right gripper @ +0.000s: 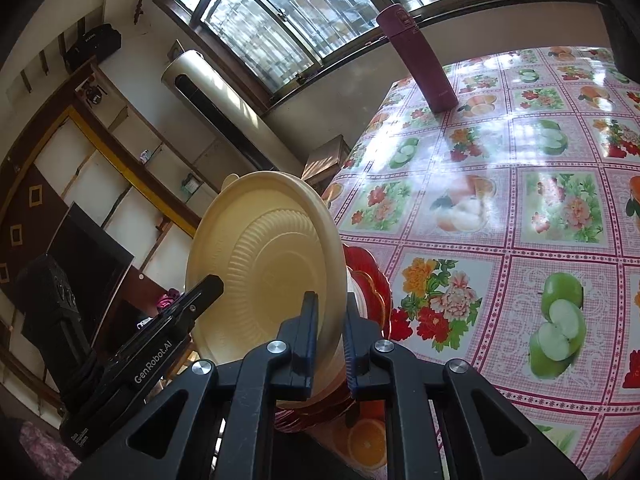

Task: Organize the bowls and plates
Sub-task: 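Lower the beige basket bowl onto the stack and open the left gripper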

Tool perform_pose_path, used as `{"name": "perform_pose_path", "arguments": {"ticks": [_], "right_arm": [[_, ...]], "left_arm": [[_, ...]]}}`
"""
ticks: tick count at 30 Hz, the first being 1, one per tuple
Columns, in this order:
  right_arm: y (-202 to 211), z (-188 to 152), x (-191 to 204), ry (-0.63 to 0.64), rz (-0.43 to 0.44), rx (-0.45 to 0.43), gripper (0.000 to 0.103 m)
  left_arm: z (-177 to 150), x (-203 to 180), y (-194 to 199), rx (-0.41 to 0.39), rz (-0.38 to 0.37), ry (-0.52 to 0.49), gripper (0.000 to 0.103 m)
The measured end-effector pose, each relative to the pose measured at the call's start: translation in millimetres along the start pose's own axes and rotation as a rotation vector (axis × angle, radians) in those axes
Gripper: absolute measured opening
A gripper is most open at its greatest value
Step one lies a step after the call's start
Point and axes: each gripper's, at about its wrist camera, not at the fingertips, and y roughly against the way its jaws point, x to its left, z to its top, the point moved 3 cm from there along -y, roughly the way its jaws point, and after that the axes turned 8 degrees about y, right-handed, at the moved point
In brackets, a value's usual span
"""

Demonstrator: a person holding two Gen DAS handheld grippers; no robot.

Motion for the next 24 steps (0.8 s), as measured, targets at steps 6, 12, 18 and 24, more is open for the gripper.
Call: {"name": "perform_pose_path", "arguments": {"ticks": [6, 12, 18, 24], "right_arm": [[-8.4, -7.6, 0.4, -0.007, 0.008, 0.027, 0.013], [-15.7, -11.2, 6.9, 0.003, 0.024, 0.052, 0.015], [-24.1, -13.0, 9.2, 0.011, 0.024, 0.068, 0.015], [-27.6, -12.8, 9.6, 0.02, 0.022, 0.076, 0.016]], "left_arm": [[-5.0, 4.8, -5.5, 0.026, 0.017, 0.001, 0.013], [-5.6, 14.0, -6.9, 0.037, 0.025, 0.022, 0.013], [-7.1, 19.4, -6.5, 0.038, 0.043, 0.018, 0.013], [-9.9, 23.7, -6.8, 0.038, 0.06, 0.011, 0.013]]}}
